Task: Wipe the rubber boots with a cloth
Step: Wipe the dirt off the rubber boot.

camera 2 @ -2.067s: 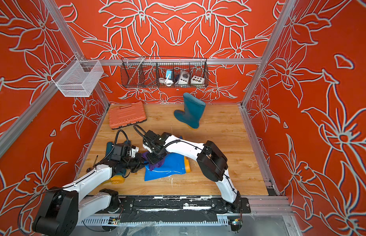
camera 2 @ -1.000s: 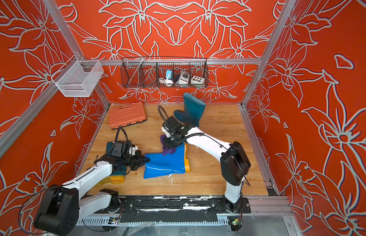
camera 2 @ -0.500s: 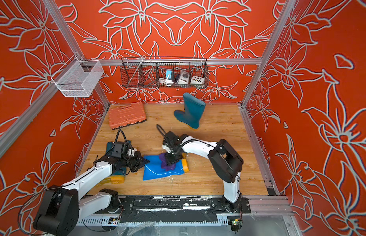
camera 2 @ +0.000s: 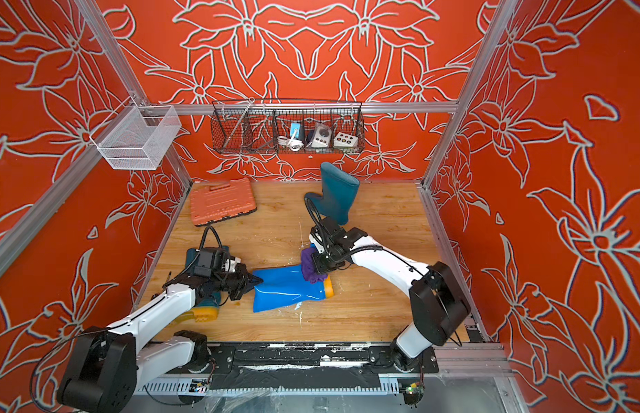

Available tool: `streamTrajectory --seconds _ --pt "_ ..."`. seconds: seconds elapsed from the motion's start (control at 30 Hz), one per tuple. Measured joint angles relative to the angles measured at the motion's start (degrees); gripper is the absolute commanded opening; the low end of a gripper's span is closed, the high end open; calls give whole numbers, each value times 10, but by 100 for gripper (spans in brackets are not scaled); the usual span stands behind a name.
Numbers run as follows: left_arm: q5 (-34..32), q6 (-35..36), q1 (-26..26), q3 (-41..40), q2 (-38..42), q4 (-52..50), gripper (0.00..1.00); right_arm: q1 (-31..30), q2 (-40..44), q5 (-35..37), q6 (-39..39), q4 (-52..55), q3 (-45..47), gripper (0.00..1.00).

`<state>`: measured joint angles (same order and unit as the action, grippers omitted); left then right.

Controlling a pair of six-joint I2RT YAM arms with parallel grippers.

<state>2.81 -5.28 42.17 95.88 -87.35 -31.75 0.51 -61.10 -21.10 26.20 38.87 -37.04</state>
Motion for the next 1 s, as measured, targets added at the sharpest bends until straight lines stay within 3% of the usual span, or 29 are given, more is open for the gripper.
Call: streamTrajectory --seconds 0.1,0.2,0.27,0.3,0.37,0.4,0.5,0.6,0.7,0.83,1.0 --pt "11 -76 -11 -52 37 39 0 0 0 0 0 1 0 0" --pt "-16 -168 -35 -159 93 53 0 0 0 0 0 2 0 0" --pt "-31 -233 -71 -248 129 54 6 0 0 0 -1 3 -1 0" --pt "-33 -263 -94 -298 145 53 14 0 0 0 -1 3 -1 0" --pt "-35 -312 -141 -385 167 51 52 0 0 -2 -3 7 -3 0" --pt "-34 -330 -168 -427 176 43 62 0 0 -6 -5 9 -5 0" --pt "-32 -353 -207 -502 206 -1 73 -2 0 -18 -12 19 -13 0" --pt "-31 -337 -216 -509 263 -32 72 -35 4 -19 -14 28 -23 0" --pt "-28 -308 -221 -495 301 -33 67 -132 6 -6 -3 28 -28 0" --pt "14 -291 -223 -503 293 -22 60 -292 -16 2 35 9 -29 0" --pt "94 -307 -217 -583 263 1 49 -405 -67 5 49 -35 -47 0"
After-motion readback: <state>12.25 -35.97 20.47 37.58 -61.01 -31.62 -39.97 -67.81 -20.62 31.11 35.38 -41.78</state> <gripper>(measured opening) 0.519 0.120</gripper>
